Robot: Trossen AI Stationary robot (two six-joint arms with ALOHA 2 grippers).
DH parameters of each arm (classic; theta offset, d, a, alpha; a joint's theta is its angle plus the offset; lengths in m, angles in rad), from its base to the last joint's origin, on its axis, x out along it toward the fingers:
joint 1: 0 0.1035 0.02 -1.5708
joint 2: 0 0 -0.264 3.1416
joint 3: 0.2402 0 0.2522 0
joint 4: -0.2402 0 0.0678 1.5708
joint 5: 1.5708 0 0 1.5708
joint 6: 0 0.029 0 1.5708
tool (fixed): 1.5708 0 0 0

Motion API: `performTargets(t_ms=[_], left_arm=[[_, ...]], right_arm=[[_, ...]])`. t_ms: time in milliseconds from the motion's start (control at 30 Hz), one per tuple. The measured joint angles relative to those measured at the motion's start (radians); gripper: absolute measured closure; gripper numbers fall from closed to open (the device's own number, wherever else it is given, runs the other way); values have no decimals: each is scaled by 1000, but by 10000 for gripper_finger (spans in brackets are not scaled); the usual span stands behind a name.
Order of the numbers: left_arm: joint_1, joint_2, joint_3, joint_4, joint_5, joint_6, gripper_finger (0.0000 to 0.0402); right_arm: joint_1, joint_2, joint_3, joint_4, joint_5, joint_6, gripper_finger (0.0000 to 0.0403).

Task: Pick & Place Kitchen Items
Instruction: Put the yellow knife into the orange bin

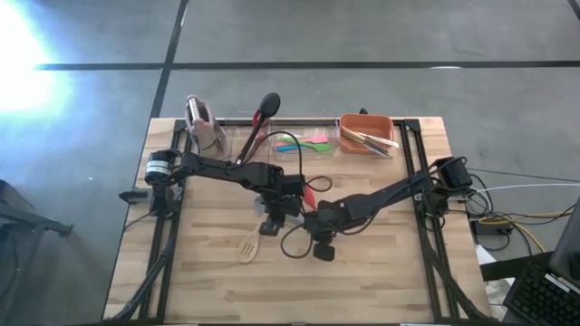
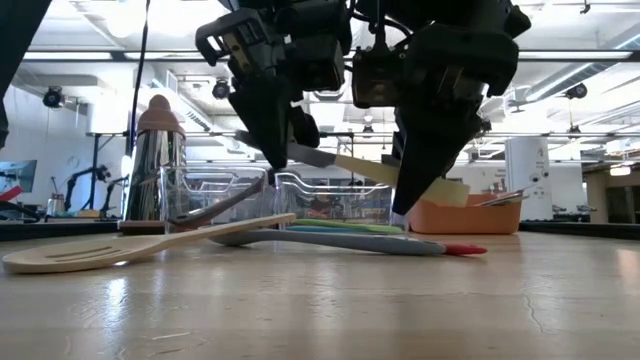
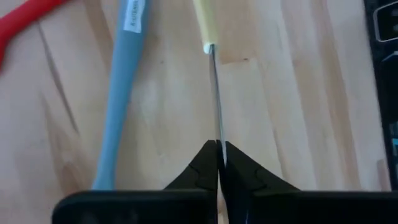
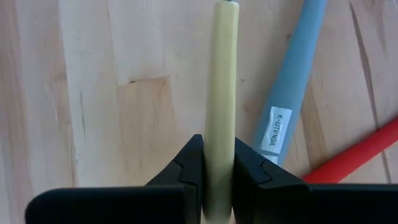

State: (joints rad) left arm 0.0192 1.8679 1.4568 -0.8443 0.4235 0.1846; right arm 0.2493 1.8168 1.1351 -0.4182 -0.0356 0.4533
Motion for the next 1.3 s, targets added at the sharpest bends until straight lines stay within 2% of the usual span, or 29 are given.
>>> performTargets(t_ms=[400,700,867,1067,1200,1300], left_arm=[[2,2,-3,-3,-14,4,398],[3,3,-5,-6,3,6,399],[6,3,-6,-9,-3,4,399],[6,3,-6,39,-6,16,399],[14,3,-7,95,-6,17,399],[28,2,-22,160,-4,15,399]], right_arm=[[-2,0,1,2,-19,5,363],[-1,-74,46,1,-18,-16,218],[1,-165,60,-42,-12,-23,173],[42,-315,62,-279,179,41,170],[104,-438,26,-395,317,163,181],[183,-537,-27,-415,435,264,186]])
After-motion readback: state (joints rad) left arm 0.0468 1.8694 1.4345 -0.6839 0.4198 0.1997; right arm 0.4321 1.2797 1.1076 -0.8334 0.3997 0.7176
